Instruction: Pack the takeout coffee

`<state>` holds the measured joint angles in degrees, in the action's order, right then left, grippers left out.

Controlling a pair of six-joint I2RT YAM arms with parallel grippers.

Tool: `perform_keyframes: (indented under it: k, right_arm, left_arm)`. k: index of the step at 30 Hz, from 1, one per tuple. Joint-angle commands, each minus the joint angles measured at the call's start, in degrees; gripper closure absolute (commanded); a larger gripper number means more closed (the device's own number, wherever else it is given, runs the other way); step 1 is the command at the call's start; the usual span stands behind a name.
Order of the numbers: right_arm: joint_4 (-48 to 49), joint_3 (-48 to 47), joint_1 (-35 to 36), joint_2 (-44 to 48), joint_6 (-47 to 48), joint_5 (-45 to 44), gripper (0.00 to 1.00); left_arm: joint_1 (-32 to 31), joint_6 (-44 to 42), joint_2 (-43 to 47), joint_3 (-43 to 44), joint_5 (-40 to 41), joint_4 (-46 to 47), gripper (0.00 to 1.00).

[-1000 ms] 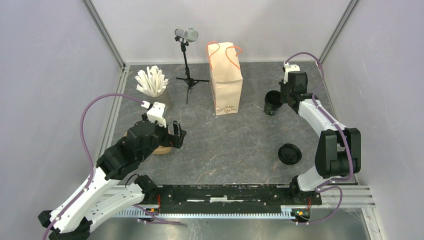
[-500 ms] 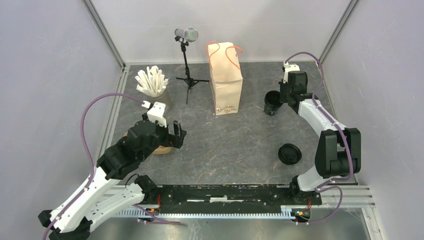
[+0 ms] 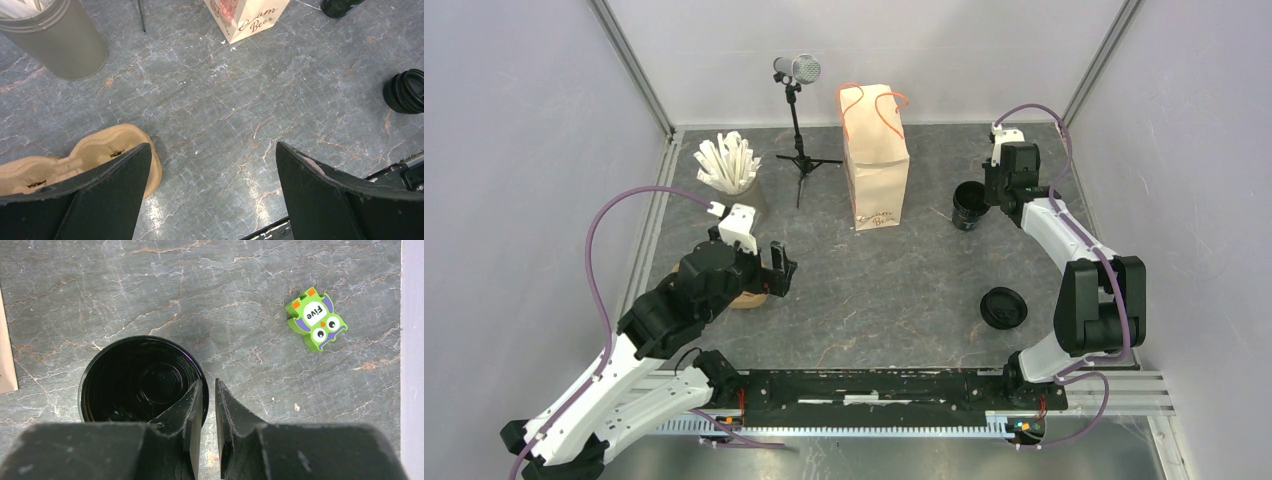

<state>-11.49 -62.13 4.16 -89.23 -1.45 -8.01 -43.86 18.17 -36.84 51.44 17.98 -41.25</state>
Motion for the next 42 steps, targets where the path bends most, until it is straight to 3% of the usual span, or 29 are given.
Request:
perform_keyframes:
  k: [1,29,42]
  right_arm:
    - [1.11,-0.82,-0.32,0.11,-0.03,-0.48,0.79]
    - [0.88,-0.87,-0.63,-0.93,-0.63,0.52,0.80]
    - [1.01,-1.42,-0.65,0.09,-0.30,0.44,0.85]
  left_arm:
    - [0.05,-0.24,-0.02,-0.02,0.49,0.87,0.00]
    - [0.09,-0.25,-1.66,0.16,-0.89,0.91,0.00]
    - [0.09,-0.16,-1.51,0.07,-0.84,0.85,0.00]
